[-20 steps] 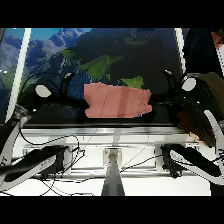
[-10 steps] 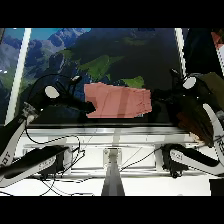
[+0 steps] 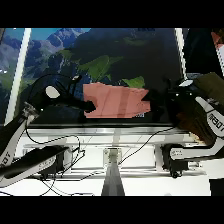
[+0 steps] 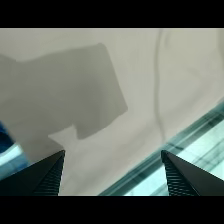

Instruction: Fold the clothes and pants, and hang the long-sleeved shirts on hangers.

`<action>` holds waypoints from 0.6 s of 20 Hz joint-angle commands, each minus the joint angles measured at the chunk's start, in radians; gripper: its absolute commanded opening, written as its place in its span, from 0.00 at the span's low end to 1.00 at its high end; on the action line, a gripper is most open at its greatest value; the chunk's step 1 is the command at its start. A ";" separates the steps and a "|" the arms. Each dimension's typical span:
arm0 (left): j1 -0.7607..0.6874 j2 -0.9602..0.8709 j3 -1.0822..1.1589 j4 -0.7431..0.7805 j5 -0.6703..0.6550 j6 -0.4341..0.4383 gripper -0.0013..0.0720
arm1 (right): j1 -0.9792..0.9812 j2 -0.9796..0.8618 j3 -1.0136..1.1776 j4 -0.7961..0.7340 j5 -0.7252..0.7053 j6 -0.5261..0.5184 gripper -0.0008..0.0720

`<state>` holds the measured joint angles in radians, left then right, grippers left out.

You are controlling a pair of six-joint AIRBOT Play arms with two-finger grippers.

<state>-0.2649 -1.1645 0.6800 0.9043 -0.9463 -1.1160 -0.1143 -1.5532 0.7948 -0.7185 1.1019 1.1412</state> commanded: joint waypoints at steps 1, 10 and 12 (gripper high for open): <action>0.018 0.000 0.018 0.012 0.021 0.001 0.97 | 0.081 -0.012 0.049 0.082 0.006 -0.104 0.16; 0.274 0.105 0.356 0.225 -0.068 0.001 0.96 | 0.019 0.432 0.425 -0.399 -0.069 0.249 0.05; 0.313 0.154 0.373 0.225 -0.061 0.001 0.96 | -0.053 0.548 0.480 -0.557 -0.036 0.373 0.05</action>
<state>-0.0189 -1.0672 0.9947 1.0821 -1.0023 -1.1156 -0.1009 -1.1614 1.1816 -1.0145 1.0660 1.3109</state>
